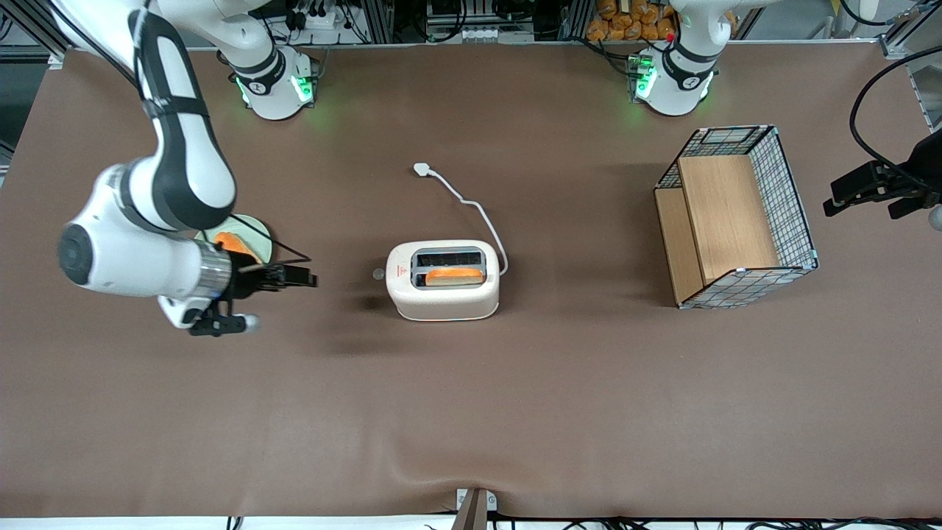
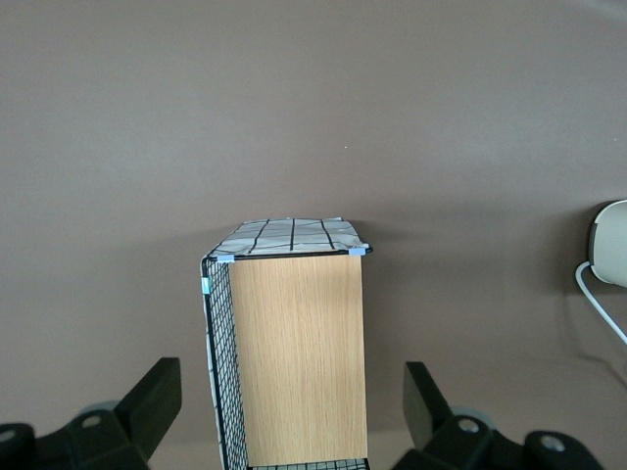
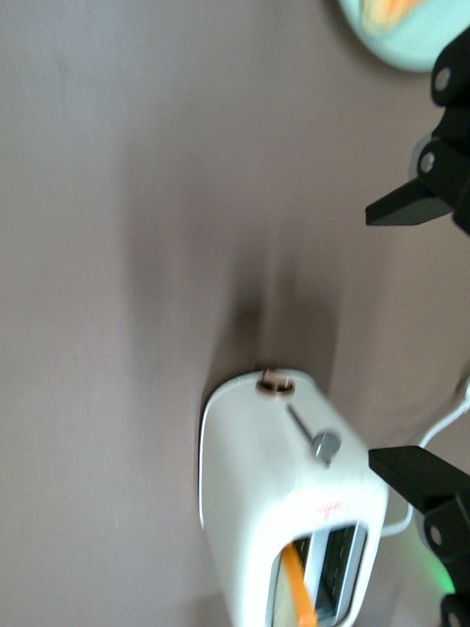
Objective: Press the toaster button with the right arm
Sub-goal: 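Pull the right gripper back from the toaster past the plate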
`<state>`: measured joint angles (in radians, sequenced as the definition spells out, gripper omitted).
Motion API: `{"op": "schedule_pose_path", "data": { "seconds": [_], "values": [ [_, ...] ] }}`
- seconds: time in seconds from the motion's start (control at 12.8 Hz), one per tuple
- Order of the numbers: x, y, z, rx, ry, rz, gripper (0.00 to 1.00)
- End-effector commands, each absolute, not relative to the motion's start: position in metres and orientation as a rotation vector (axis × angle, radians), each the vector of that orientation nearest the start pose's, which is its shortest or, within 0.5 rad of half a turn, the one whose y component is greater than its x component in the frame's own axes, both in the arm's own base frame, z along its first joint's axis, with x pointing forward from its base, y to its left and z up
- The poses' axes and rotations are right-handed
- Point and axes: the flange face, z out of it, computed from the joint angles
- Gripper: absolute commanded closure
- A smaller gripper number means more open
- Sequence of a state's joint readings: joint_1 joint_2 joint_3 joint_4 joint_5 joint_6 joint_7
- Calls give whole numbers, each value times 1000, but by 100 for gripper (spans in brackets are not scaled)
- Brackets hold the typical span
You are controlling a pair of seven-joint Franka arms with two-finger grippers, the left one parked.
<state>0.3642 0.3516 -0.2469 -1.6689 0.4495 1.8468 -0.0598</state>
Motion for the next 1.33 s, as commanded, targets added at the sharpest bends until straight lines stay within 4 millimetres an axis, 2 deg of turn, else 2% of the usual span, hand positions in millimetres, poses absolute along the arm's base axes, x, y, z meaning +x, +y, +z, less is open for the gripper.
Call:
{"op": "schedule_pose_path", "data": {
  "seconds": [0.0, 0.16, 0.47, 0.7, 0.94, 1.02, 1.25],
  "values": [
    [611, 82, 442, -2937, -92, 215, 0],
    [602, 48, 468, -2988, -72, 215, 0],
    [580, 3, 512, -3064, -91, 139, 0],
    [575, -17, 523, -3064, -33, 145, 0],
    [574, -25, 546, -3091, -19, 117, 0],
    [572, -25, 558, -3093, -7, 123, 0],
    [560, -38, 576, -3094, 38, 127, 0]
  ]
}}
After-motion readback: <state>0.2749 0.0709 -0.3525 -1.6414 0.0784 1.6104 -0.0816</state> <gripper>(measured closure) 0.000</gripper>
